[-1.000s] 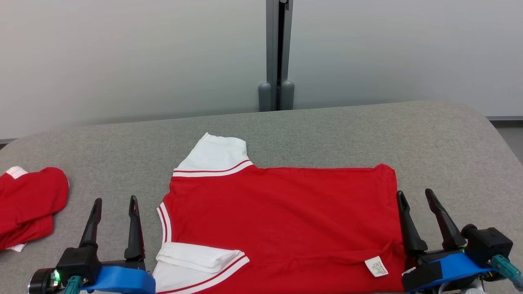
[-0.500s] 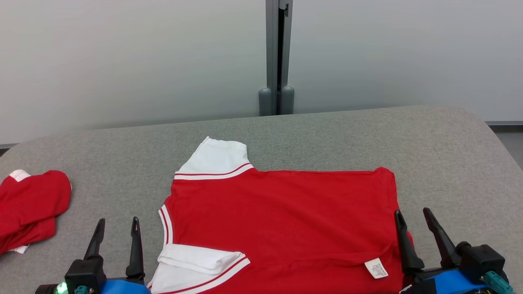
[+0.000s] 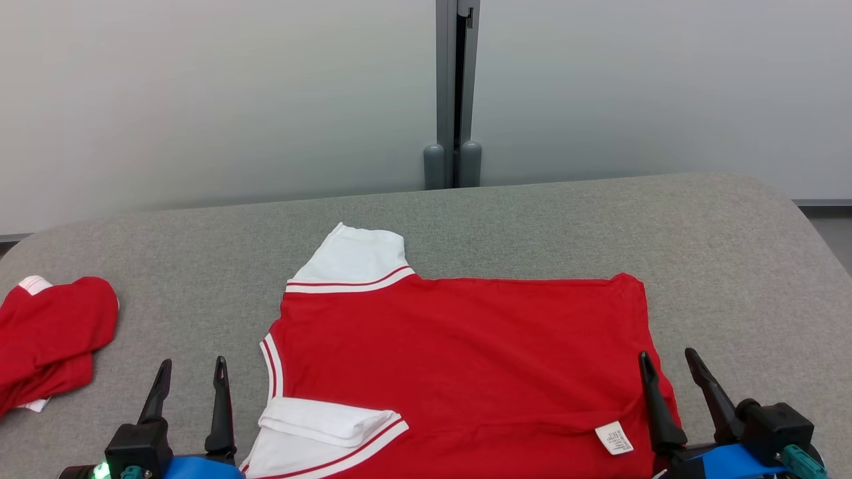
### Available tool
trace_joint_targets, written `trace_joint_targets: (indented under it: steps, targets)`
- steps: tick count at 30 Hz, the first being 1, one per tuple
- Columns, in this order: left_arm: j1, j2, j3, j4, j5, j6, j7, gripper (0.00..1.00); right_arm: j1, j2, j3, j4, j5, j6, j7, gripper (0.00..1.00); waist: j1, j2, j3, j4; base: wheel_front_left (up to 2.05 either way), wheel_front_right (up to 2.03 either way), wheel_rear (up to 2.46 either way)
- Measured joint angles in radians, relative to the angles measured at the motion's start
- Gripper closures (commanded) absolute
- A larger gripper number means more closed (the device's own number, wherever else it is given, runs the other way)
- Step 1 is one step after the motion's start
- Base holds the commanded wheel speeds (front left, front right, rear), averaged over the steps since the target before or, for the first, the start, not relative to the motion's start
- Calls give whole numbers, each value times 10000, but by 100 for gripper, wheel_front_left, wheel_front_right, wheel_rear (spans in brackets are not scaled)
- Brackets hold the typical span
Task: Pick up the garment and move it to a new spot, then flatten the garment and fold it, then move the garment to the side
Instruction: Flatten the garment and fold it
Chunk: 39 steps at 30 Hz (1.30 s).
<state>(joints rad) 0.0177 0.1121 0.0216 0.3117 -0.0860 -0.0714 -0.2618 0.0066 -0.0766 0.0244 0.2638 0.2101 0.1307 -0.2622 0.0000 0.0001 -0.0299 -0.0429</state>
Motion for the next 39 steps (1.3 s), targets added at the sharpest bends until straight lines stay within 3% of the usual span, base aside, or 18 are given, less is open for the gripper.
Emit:
trace_joint_targets:
  steps: [9,15,22,27,39]
  targets:
    - [-52,-105,111,123,19,-84,0,0,-34,17,-92,140,-33,0,-2,0,-1,0,38,-25,0,0,0]
    - [-1405,-96,82,573,-169,-282,-2,0,-775,-219,-77,637,0,0,-2,0,0,0,232,-45,0,0,0]
    - [-3874,648,-541,1781,-199,-523,29,0,-2574,-865,2,1496,-102,0,240,0,-1,0,845,-538,0,0,0]
    - [-6067,1170,-928,2905,-934,-577,612,0,-3887,-1160,244,2094,-96,0,612,0,3,1,1659,-909,0,0,0]
    - [-9412,2518,-3534,4757,-2918,-585,2203,0,-5985,-1166,1248,2951,297,0,832,0,3,2,3821,-1847,0,0,0]
